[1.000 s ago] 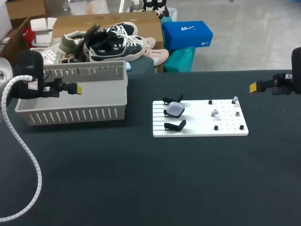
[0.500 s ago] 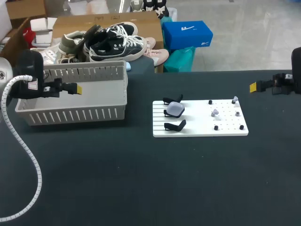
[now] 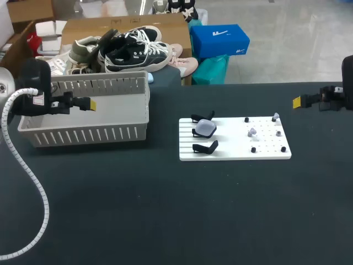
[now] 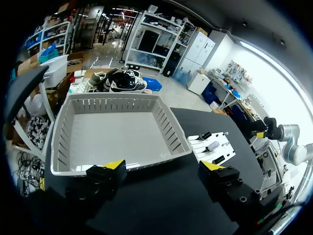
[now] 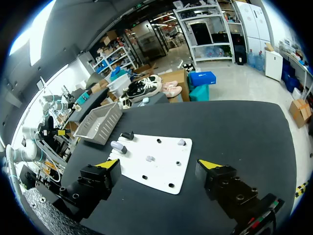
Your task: Pick up each earbud case from the left stands, insert the matching earbuds, close the lid, and place the case in the box.
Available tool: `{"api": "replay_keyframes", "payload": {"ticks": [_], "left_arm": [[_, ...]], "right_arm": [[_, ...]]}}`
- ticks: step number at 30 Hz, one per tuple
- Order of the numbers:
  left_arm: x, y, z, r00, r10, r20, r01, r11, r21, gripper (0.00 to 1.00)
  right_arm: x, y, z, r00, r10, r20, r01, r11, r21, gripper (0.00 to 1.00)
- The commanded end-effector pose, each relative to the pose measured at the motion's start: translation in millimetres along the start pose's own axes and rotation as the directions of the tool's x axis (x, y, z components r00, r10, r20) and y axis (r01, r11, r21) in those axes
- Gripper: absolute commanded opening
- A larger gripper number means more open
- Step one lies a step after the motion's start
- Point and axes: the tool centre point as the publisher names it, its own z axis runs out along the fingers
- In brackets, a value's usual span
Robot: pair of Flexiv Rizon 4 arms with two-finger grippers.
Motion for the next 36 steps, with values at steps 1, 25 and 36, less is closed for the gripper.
{"api": "replay_keyframes", "payload": {"ticks": [1, 25, 36], "left_arm": [[-0.9, -0.1, 0, 1.0, 0.0, -0.004, 0.0, 1.0, 0.0, 1.0], [-22.7, -71.7, 58, 0.693, 0.717, -0.072, -0.693, 0.69, 0.208, 1.0], [-20.8, -97.8, 107, 0.529, 0.848, 0.03, -0.828, 0.508, 0.24, 1.0]], "right_arm": [[0, 0, 0, 1.0, 0.0, -0.001, 0.0, 1.0, 0.001, 1.0], [0, 0, 0, 1.0, 0.0, -0.001, 0.0, 1.0, 0.001, 1.0], [0, 0, 0, 1.0, 0.0, -0.001, 0.0, 1.0, 0.001, 1.0]]}}
